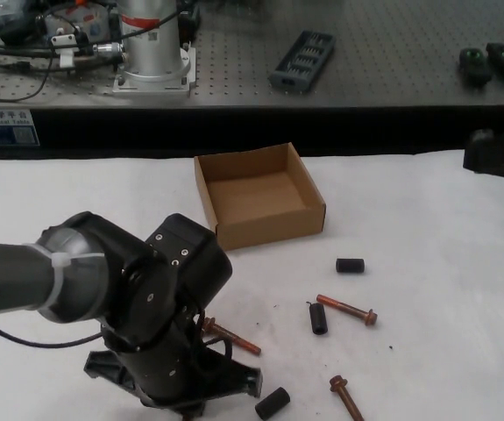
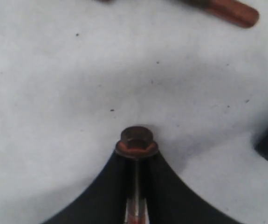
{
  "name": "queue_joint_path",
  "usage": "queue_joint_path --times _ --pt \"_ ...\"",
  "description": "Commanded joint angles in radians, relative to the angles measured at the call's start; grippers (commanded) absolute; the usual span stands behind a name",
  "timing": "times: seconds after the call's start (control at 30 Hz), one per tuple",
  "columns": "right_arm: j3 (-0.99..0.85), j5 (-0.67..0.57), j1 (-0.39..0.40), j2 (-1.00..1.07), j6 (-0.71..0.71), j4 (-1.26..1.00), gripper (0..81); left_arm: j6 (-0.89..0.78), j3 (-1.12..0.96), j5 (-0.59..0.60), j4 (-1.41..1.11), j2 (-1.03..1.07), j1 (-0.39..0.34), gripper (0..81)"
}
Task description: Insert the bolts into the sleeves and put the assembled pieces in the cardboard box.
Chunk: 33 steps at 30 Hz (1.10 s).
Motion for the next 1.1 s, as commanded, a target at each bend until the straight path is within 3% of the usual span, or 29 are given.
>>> queue_joint_path --times 0.0,0.17,0.53,0.7,0.9,1.07 --pt "-0.002 -0.01 0.002 -0.015 -0.005 -0.008 5.4 0.2 0.016 0.011 -0.017 -0.006 -0.015 0.6" --pt "-0.002 -0.01 0.002 -0.015 -0.005 -0.008 5.4 0.308 0.016 -0.078 -0.034 -0.097 -0.015 0.6" --pt "0.011 -0.01 0.002 -0.015 -0.131 -0.073 5.4 0.438 0.019 -0.094 -0.309 -0.345 -0.015 0.6" --pt "0.133 -0.01 0.002 -0.015 -0.086 -0.346 5.4 0.491 0.063 -0.118 -0.502 -0.393 -0.009 0.6" --pt "0.36 -0.01 0.002 -0.012 0.016 -0.853 5.4 0.484 0.182 -0.111 -0.811 -0.396 0.022 0.6" --pt "0.455 -0.01 0.005 -0.012 0.047 -1.098 5.4 0.487 0.277 0.024 -1.058 -0.396 0.046 0.6"
